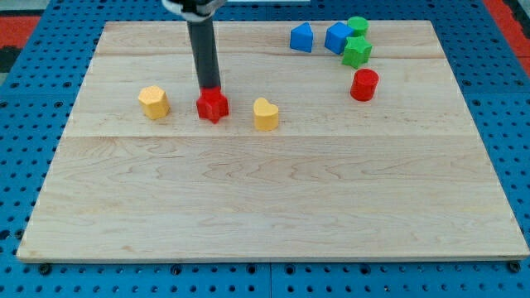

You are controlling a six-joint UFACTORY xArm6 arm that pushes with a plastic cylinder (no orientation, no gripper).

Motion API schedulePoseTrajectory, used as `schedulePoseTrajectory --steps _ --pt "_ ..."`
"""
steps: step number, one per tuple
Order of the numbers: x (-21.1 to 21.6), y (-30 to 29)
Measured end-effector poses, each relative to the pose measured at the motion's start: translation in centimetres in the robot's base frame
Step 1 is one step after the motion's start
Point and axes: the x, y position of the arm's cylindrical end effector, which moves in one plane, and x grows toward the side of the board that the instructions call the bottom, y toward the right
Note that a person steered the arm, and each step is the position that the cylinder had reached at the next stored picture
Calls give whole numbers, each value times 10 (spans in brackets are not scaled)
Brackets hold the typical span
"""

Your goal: Move yellow heart closer to red star

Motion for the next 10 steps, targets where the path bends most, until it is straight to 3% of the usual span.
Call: schedulePoseTrajectory --steps 2,3,5,6,7,8,10 --pt "109 32" --pt "119 64" --pt "42 174" --pt "0 113" --pt "16 45" --pt "78 39" --pt "60 36"
